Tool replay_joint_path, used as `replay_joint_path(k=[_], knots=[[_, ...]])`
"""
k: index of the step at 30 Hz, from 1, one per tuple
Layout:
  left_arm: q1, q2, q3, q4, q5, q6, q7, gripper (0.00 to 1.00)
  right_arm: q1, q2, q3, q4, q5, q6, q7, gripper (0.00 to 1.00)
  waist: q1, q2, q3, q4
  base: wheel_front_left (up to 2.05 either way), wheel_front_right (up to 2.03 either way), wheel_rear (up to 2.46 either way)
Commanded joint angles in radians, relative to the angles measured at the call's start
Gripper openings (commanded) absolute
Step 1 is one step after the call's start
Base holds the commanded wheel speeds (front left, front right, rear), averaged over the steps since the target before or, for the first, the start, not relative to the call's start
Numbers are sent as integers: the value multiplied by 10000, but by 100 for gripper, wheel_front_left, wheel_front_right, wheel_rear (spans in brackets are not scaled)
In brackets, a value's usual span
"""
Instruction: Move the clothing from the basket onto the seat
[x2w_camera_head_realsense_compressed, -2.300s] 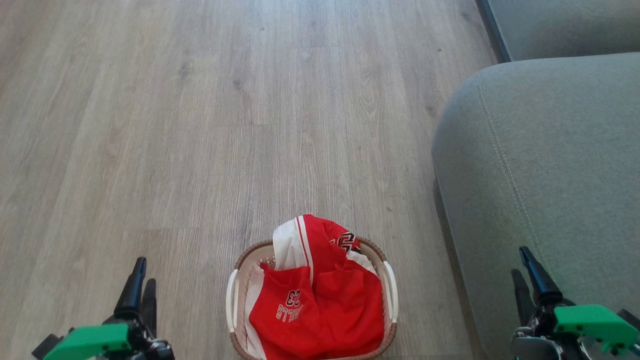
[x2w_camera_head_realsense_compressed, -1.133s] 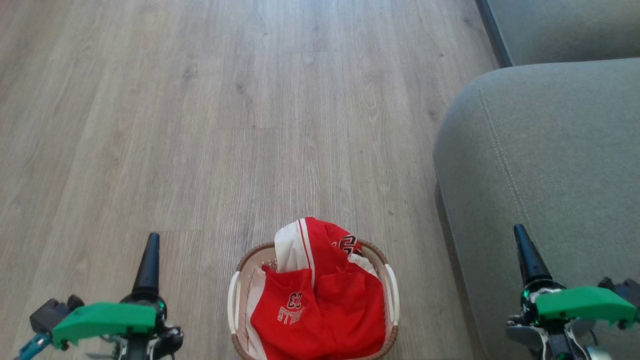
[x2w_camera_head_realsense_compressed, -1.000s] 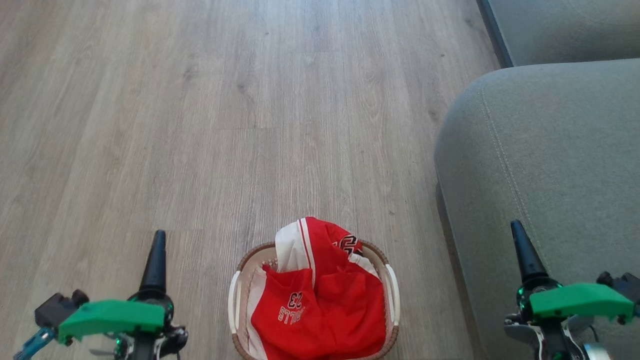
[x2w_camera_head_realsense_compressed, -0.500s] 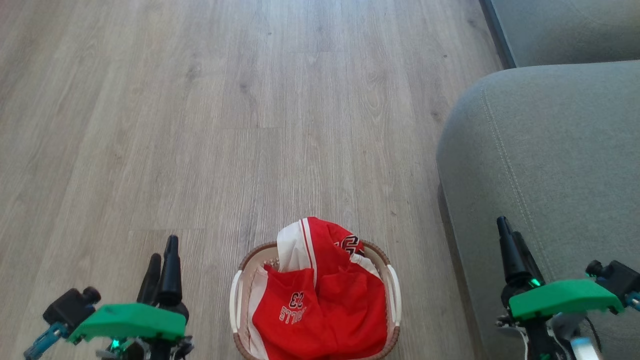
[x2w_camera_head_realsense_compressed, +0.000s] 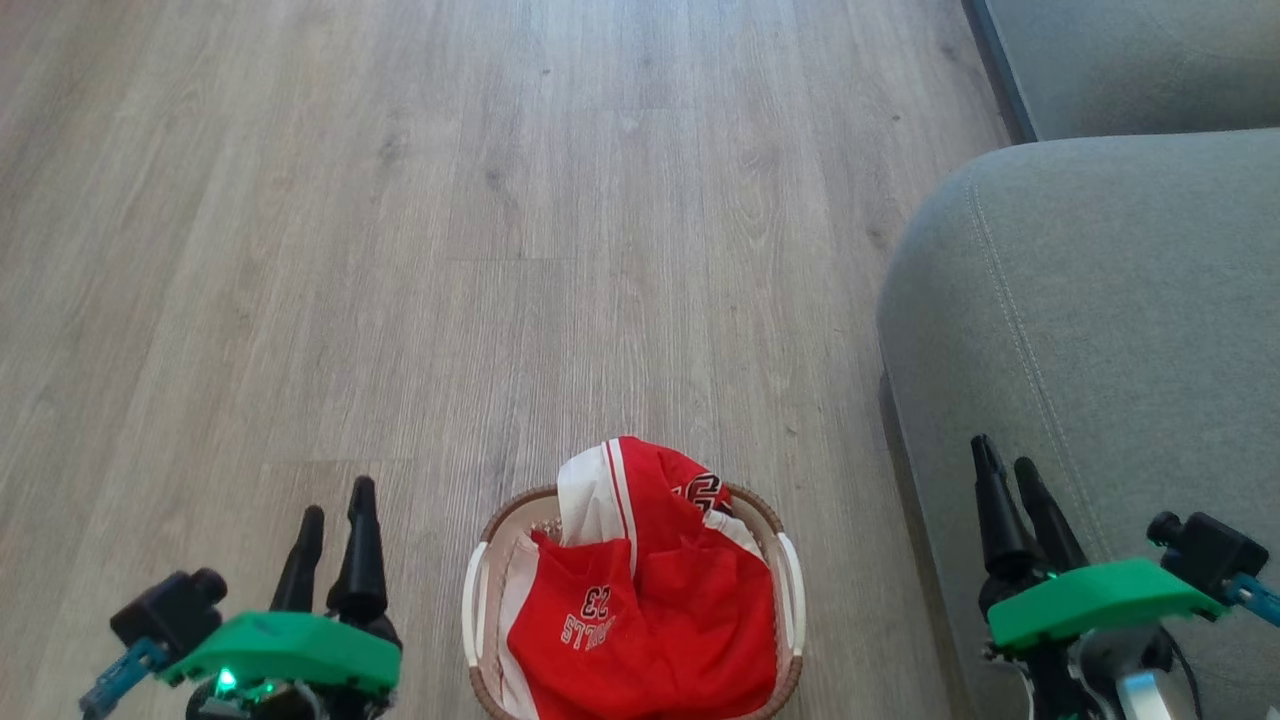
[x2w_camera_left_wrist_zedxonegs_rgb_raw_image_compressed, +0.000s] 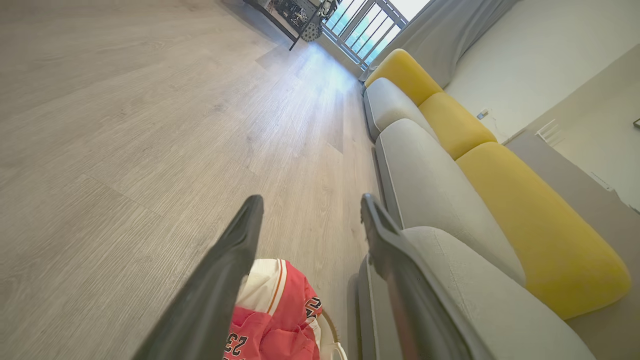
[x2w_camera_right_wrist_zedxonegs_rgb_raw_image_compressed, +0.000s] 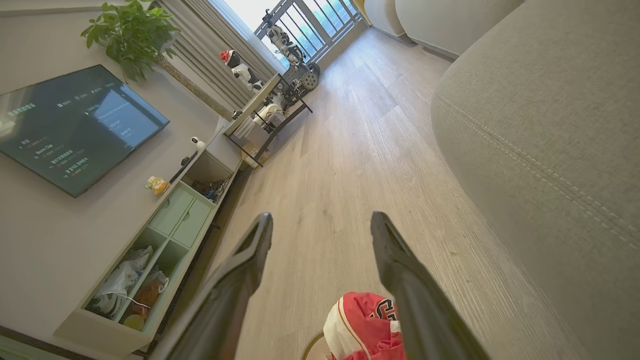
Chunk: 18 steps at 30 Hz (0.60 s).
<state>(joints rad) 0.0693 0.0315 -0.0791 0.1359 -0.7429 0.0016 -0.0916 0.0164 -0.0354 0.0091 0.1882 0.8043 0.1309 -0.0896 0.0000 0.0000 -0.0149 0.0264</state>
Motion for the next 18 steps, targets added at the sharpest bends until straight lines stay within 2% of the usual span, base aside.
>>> replay_joint_path(k=[1, 18], knots=[[-144, 132, 131, -393, 410, 72, -162, 100, -95, -99, 202, -442, -361, -1, -161, 100, 0, 0, -6, 7, 0, 0, 0], [59, 150, -97, -522, 2586, 338, -660, 100, -15, -115, 486, -747, -2388, -1, -665, 100, 0, 0, -49, 41, 0, 0, 0]])
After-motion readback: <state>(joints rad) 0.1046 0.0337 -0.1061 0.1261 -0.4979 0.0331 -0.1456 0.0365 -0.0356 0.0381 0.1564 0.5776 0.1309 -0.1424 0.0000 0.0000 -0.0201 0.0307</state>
